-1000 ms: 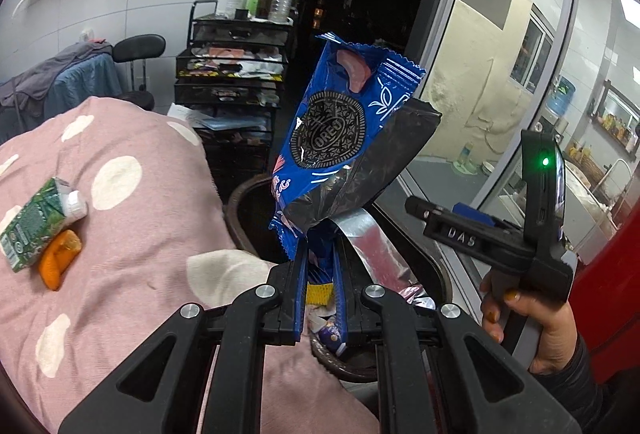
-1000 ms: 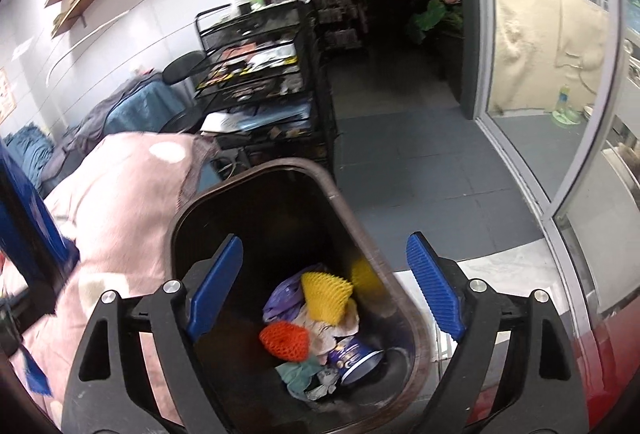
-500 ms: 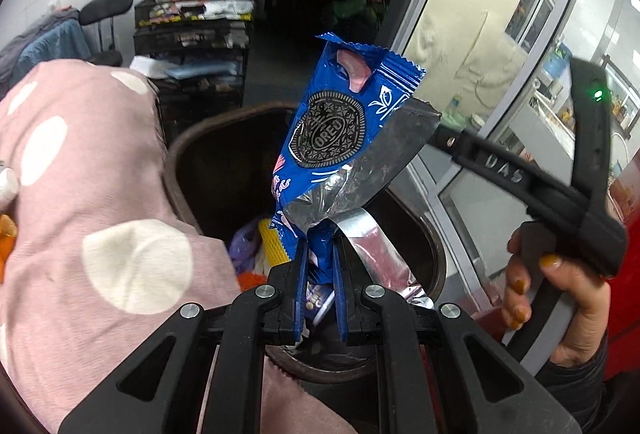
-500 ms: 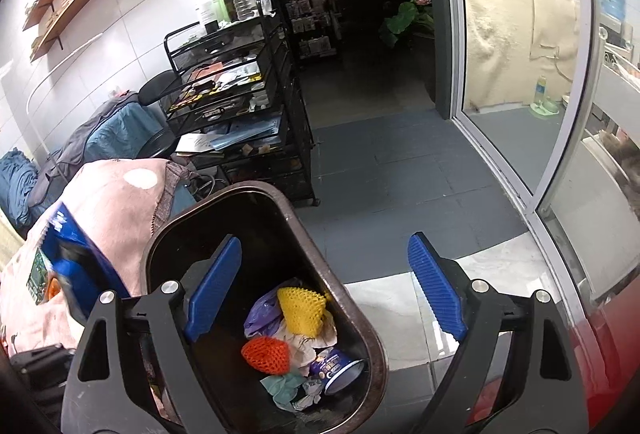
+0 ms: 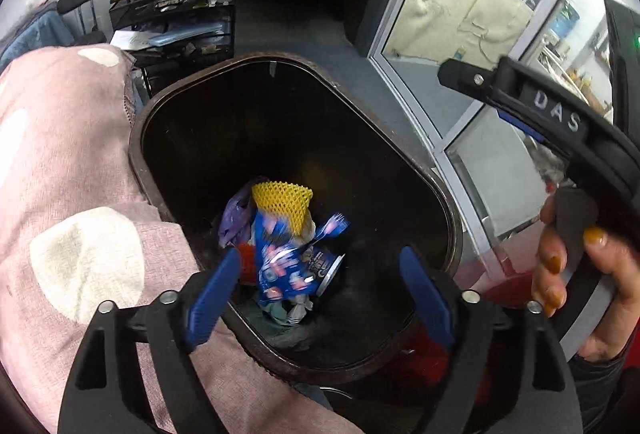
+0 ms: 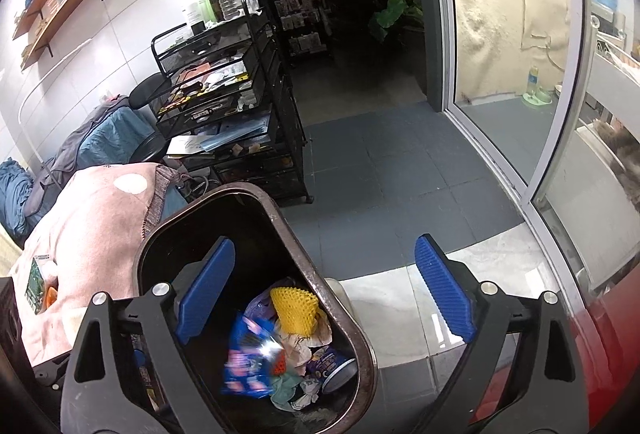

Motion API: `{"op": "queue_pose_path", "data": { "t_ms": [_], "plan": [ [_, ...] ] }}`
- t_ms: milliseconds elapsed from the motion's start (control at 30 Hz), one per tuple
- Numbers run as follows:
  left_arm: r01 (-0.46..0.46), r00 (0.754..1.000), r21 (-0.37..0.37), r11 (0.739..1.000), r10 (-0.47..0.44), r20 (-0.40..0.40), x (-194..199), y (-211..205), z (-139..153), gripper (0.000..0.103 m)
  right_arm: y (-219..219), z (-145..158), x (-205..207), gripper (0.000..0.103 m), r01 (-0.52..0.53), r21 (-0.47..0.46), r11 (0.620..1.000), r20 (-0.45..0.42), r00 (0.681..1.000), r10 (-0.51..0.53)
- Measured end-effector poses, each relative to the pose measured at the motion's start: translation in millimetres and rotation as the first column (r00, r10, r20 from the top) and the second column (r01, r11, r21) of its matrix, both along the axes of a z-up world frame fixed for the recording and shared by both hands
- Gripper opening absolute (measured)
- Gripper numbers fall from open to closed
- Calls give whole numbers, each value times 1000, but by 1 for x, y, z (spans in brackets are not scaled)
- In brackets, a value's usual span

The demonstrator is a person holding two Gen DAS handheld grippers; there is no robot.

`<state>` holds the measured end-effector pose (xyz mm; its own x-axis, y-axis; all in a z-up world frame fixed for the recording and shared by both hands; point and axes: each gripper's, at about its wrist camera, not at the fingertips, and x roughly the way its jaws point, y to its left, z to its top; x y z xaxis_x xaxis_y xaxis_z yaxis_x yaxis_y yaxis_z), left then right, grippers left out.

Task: Collect trash
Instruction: 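Lower the blue Oreo wrapper into the bin and open the left tool, then grasp the green juice carton with the right tool while the left tool grasps the orange peel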

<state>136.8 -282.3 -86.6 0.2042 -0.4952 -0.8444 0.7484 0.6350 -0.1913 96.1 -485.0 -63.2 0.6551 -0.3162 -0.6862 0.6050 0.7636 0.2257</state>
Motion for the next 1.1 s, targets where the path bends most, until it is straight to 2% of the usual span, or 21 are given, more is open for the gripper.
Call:
{"op": "queue_pose_path", "data": {
  "t_ms": [267,533,767,933,1100],
  "plan": [
    [-3,997,-36,999,6,83,-6,9,15,88,4,-2,0,95,-21,3,1000,6,1000,21],
    [-47,985,-112,993,64,161,-16,41,41,92,15,-2,3,95,-69,6,998,29,997,68],
    [-96,962,-143,985,129,243,-24,79,57,94,34,1,7,95,-137,-7,990,64,988,138],
    [-158,947,-169,973,198,252,-18,112,64,95,50,3,11,95,-182,-18,983,79,980,183],
    [-235,921,-181,955,278,273,-8,144,69,95,73,10,20,95,-250,-28,968,95,963,252]
  ]
}}
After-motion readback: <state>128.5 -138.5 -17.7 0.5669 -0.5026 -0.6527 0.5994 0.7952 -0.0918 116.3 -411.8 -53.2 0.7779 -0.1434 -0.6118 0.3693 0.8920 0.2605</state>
